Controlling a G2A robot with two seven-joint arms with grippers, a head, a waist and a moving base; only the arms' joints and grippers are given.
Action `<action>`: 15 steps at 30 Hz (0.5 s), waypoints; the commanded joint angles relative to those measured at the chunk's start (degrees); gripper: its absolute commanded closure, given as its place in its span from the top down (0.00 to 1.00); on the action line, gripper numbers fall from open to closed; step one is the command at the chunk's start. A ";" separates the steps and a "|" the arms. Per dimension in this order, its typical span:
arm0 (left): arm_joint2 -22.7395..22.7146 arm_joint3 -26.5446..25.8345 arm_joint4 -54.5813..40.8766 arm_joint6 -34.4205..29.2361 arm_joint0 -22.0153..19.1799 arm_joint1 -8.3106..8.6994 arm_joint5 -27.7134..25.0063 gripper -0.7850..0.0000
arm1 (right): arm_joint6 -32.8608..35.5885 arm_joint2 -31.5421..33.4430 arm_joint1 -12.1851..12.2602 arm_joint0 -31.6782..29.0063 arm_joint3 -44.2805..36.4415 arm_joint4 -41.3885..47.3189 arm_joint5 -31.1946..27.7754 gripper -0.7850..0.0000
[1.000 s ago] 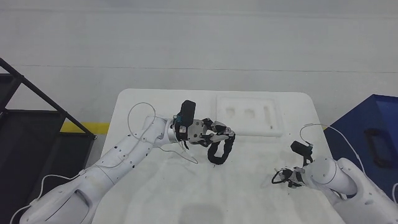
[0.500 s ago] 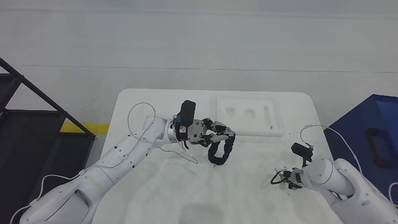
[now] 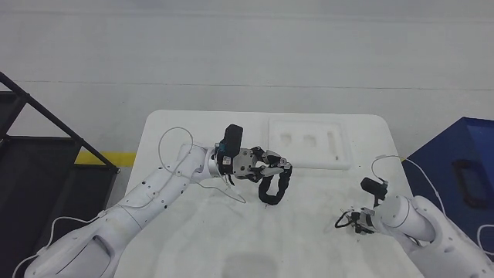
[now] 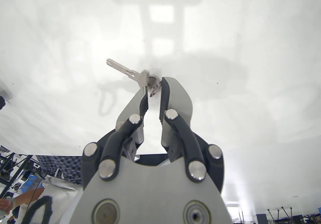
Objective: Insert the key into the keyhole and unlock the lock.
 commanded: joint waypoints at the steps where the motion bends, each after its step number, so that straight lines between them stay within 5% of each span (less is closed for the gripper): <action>1: 0.00 0.00 0.00 0.00 0.00 0.00 0.00 0.00 | -0.13 -0.07 -0.06 0.10 0.00 -0.04 0.02 0.00; 15: 0.00 0.00 0.00 0.00 0.00 0.00 0.00 0.00 | 1.26 4.03 0.55 0.36 -8.21 0.29 -2.35 0.00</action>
